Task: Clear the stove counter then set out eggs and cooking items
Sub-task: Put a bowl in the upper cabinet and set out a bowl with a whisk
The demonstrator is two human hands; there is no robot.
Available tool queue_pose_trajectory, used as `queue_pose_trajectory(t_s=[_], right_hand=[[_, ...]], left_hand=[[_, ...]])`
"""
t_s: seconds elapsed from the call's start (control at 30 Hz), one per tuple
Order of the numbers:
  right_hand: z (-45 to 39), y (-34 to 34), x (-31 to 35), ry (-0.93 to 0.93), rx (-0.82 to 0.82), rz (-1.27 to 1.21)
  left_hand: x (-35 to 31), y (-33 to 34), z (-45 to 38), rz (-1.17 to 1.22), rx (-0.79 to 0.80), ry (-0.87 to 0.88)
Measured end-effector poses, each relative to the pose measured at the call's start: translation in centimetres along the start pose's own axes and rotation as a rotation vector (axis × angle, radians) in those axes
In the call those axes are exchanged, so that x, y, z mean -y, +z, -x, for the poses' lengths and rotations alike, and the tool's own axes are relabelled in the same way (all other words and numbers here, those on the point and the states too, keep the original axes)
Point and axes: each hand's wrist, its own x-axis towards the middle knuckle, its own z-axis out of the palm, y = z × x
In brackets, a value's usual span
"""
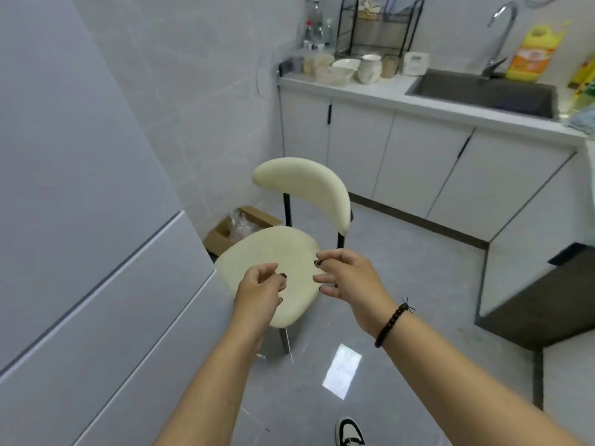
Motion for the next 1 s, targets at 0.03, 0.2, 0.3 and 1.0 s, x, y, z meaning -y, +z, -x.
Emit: queue_pose_trajectory(t_s=[0.03,0.2,0.3,1.0], right_hand=[[0.5,-1.1,-0.3,0.002,-0.076,-0.042],[3.8,-4.9,-2.6,0.02,-0.326,-0.152],[6.4,-7.8,-4.9,0.046,-0.479,-0.231],[25.8,-36.9,-18.0,0.058,-1.333,-0.705]], left_hand=[[-0.1,1.2,-0.1,-0.05,0.076,-0.003],[0.7,5.8,0.4,-0.197,0.36,-0.008],[1.6,9.3,1.8,-0.301,0.526,-0.01],[9.9,41.1,25.0,-0.795,1.327,0.054]])
